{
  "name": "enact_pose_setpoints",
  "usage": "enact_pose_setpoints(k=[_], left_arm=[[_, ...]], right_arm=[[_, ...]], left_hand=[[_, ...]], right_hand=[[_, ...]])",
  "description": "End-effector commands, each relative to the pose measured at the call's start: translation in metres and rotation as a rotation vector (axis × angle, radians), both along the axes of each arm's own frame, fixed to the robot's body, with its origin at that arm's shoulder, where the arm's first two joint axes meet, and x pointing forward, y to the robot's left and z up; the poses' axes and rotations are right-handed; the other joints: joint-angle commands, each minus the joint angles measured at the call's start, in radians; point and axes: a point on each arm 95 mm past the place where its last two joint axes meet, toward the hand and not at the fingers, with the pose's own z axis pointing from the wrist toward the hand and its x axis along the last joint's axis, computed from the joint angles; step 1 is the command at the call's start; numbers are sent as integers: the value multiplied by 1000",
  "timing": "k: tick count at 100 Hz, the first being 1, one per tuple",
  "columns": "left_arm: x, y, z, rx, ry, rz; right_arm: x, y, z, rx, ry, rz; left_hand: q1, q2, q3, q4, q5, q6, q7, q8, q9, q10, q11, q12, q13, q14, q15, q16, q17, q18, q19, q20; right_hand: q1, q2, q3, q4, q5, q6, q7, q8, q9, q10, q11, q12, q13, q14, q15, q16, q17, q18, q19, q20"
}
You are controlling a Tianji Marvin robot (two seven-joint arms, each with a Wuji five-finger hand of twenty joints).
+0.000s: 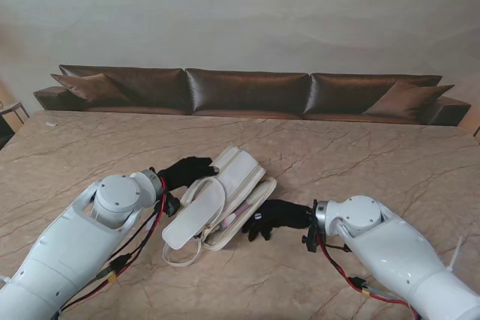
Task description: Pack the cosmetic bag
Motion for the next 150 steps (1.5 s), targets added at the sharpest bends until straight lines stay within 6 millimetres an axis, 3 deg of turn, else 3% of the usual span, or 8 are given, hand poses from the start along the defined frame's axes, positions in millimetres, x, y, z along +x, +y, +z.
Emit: enact_pose_setpoints(k=[1, 16, 25, 45, 56, 91, 105, 150], left_arm=[[3, -5, 5, 6, -9, -29], [5, -4, 5, 19, 14, -49], [5, -2, 9, 52, -1, -53], [4, 4, 24, 157, -57, -62], [2, 7, 34, 210, -96, -65], [-25, 8, 66, 455, -200, -269], [-37, 4, 64, 545, -229, -348], [-60, -19, 31, 701, -401, -343]], right_arm=[[-3, 10, 0, 23, -2, 22], [-3, 15, -5, 48, 8, 27], [-3, 17, -7, 52, 11, 31], [-1, 23, -11, 61, 22, 28], [1, 29, -10, 75, 18, 19], [5, 44, -9, 100, 10, -13], [5, 48, -9, 98, 12, -12], [6, 56, -9, 97, 4, -24]], left_hand=[[74, 12, 162, 29, -48, -167, -11, -98, -19, -27, -36, 34, -28, 3, -9, 2, -21, -7, -8, 19], [4, -78, -58, -85, -147, -87, -201, -348, -153, -19, -102, -26, -171, 15, -110, 1, -130, 0, -103, 28], [-104, 10, -268, -161, -153, -18, -419, -458, -245, -15, -172, -79, -257, 0, -218, -49, -193, 3, -201, 16], [-228, -32, -328, -261, -204, 49, -714, -703, -438, 4, -299, -190, -478, -38, -465, -223, -361, -7, -517, -84], [-249, -65, -333, -274, -262, 71, -827, -786, -540, 9, -343, -235, -582, -67, -543, -291, -432, -13, -681, -130], [-277, -136, -320, -257, -468, 86, -1080, -885, -757, 54, -497, -349, -778, -26, -617, -377, -486, 8, -954, -196], [-290, -134, -312, -246, -468, 81, -1137, -1040, -807, 73, -590, -387, -837, -2, -620, -400, -483, 21, -996, -205], [-300, -134, -301, -232, -468, 80, -1136, -1047, -814, 70, -595, -437, -806, 39, -583, -387, -441, 78, -923, -191]], right_hand=[[-24, -19, -31, -19, -42, -67, -7, -10, -13, -23, -21, -6, 9, 11, -8, 2, 4, 11, -12, 22], [-17, -18, -45, -22, -36, -81, -2, -10, -7, -20, -22, -6, 14, 16, -7, 4, 4, 20, -13, 23], [-16, -13, -51, -23, -37, -78, -2, -11, -5, -20, -23, -7, 15, 16, -8, 5, 2, 21, -15, 23], [-13, -3, -57, -23, -37, -73, -2, -13, -4, -18, -20, -5, 16, 19, -6, 9, -2, 27, -17, 26], [-15, 2, -59, -23, -41, -72, -3, -15, -4, -17, -17, -3, 21, 21, 0, 13, 0, 30, -15, 29], [-11, 25, -55, -21, -56, -52, -10, -22, 0, -15, 2, 5, 31, 26, 27, 28, 6, 34, 1, 38], [-9, 32, -53, -21, -64, -46, -14, -25, -2, -13, 8, 8, 31, 25, 35, 32, 5, 32, 6, 39], [-7, 39, -44, -22, -67, -41, -16, -31, -3, -12, 21, 13, 31, 25, 49, 37, 3, 34, 11, 37]])
